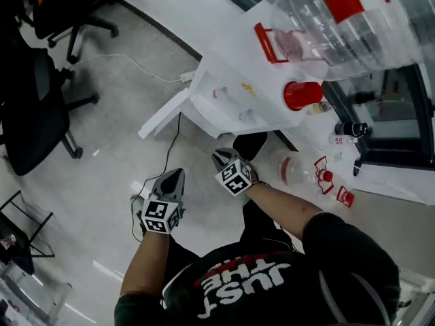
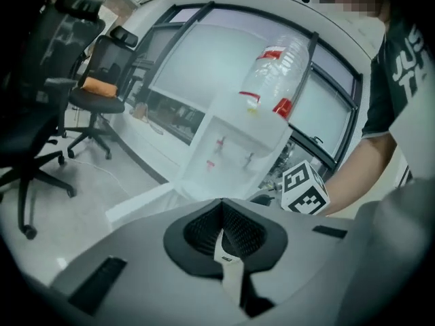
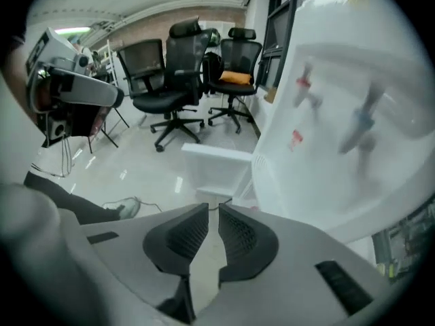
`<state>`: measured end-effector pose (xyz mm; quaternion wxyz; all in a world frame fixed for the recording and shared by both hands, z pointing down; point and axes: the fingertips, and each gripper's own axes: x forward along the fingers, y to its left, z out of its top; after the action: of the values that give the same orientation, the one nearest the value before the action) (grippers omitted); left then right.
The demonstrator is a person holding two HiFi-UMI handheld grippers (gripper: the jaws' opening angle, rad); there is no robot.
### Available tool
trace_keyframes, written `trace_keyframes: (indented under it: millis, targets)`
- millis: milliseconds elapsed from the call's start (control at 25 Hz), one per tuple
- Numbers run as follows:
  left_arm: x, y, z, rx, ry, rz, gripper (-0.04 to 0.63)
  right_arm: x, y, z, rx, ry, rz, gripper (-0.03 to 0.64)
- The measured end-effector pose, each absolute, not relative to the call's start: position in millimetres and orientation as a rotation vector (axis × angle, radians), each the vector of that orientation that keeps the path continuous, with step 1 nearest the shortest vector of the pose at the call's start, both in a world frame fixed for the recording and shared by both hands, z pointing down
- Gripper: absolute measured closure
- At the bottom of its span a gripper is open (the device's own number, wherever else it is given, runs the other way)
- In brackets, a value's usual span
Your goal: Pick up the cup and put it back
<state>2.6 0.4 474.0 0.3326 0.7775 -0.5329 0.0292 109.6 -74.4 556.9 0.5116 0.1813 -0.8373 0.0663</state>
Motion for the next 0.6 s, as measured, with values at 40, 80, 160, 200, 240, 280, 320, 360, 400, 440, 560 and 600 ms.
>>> trace_keyframes:
  millis: [40, 80, 160, 200, 240, 280, 320, 360, 400, 440, 560, 600]
  targets:
    - [-4.0, -5.8, 447.0, 2.067, -1.410, 0.079, 0.588, 103.7, -78.3, 527.3, 0.453, -2.057, 0.160, 0.548]
    - [-8.7, -10.8, 419.9, 2.096, -1.421, 0.082, 0.588, 98.9, -81.7, 497.0, 0.470, -2.098, 0.159, 0.551]
    - [-8.3, -13.9, 364.1, 2.138, -1.427, 0.075, 0.588, 99.0, -82.6, 435.4, 0.497, -2.173, 0.165, 0.555]
    - [-4.9, -13.7, 336.1, 2.157, -1.427, 0.066, 0.588, 102.4, -81.3, 404.7, 0.509, -2.209, 0.172, 0.558]
    - [-1.3, -14.1, 308.4, 2.178, -1.431, 0.055, 0.588, 106.1, -80.6, 374.4, 0.520, -2.248, 0.179, 0.560]
    - [2.3, -15.0, 281.2, 2.201, -1.437, 0.043, 0.588, 109.6, -80.5, 344.7, 0.529, -2.293, 0.186, 0.561]
    - [6.5, -15.8, 255.1, 2.224, -1.442, 0.031, 0.588, 113.4, -80.5, 315.8, 0.536, -2.341, 0.191, 0.564]
    - [11.7, -15.9, 230.3, 2.247, -1.445, 0.018, 0.588, 117.7, -80.1, 287.5, 0.540, -2.388, 0.193, 0.565]
    - [17.6, -15.7, 207.0, 2.271, -1.445, 0.004, 0.588, 122.2, -79.5, 259.4, 0.544, -2.432, 0.194, 0.566]
    - [23.7, -16.2, 184.8, 2.298, -1.443, -0.009, 0.588, 126.1, -80.0, 231.8, 0.550, -2.473, 0.191, 0.566]
    - [38.9, -19.2, 124.9, 2.394, -1.437, -0.047, 0.588, 134.2, -85.1, 158.3, 0.572, -2.595, 0.160, 0.571]
    - [43.1, -19.0, 108.2, 2.422, -1.435, -0.059, 0.588, 137.0, -85.0, 137.6, 0.573, -2.632, 0.151, 0.572]
